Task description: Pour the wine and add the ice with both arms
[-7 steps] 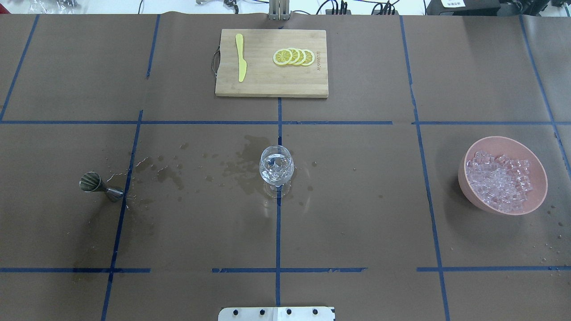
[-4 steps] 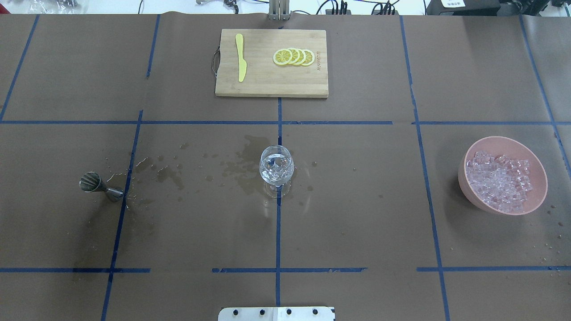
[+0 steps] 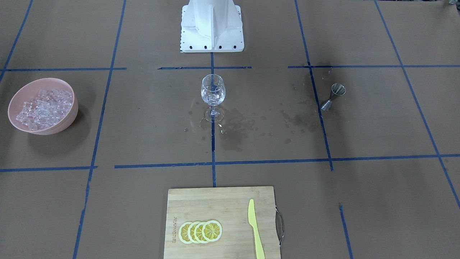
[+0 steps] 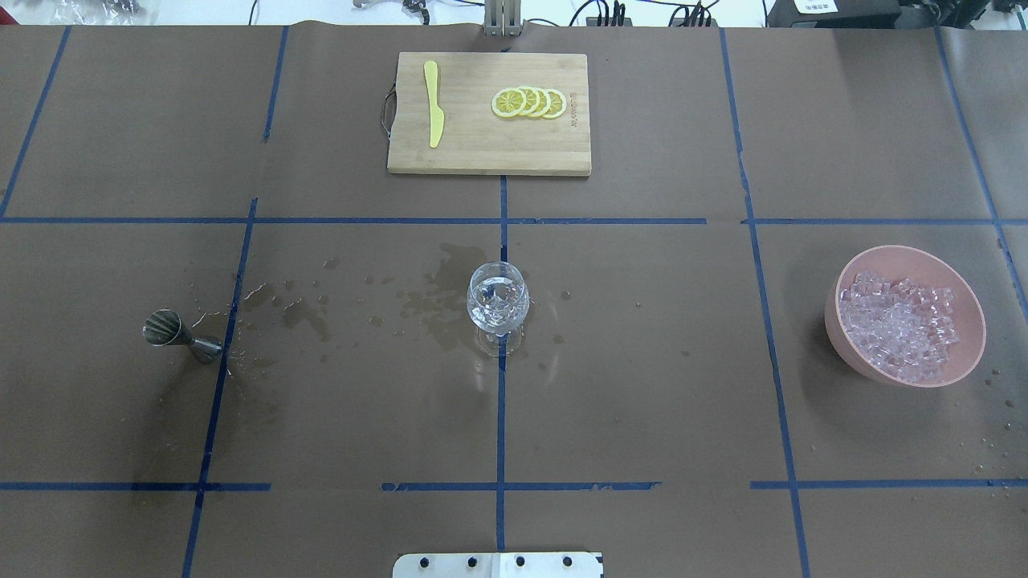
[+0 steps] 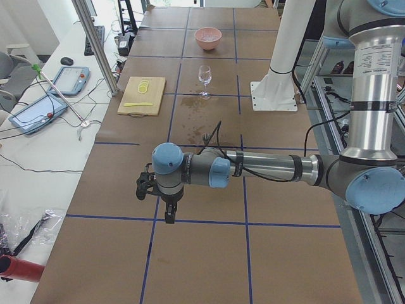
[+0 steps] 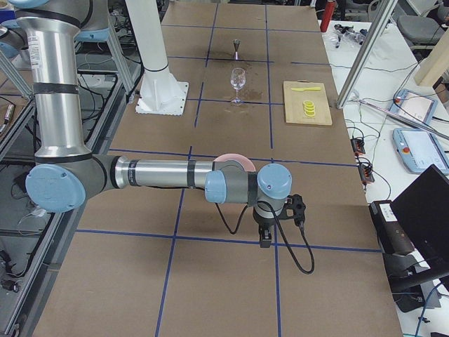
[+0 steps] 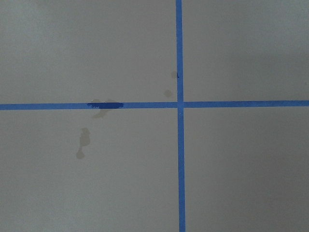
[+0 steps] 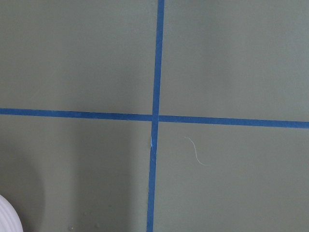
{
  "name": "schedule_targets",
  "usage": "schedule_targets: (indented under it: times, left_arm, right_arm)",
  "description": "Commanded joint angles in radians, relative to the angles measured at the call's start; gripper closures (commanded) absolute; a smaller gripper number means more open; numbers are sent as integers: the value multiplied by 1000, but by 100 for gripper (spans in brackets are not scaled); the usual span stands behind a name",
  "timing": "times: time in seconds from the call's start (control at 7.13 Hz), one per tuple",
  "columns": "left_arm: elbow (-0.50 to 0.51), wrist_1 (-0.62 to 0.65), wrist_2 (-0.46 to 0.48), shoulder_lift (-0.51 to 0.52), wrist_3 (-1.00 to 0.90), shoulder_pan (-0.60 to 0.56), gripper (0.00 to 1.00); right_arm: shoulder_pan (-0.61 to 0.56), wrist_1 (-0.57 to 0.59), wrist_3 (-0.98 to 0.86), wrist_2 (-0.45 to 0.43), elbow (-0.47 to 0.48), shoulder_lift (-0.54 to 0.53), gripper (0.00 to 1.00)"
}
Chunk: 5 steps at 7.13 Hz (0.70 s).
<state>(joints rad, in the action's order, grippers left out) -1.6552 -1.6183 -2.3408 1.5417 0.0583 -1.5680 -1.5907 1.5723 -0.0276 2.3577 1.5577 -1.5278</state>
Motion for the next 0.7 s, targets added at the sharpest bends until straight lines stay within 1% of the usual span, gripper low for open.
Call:
schedule_targets:
  times: [0.0,0.56]
  left_arm:
    - [0,0,0,1,0,0,0]
    - [-2,-14,-2,0,2,0,0]
  right_arm:
    - [0,0,0,0,1,0,0]
    - [0,0,0,2,-1,-3,0]
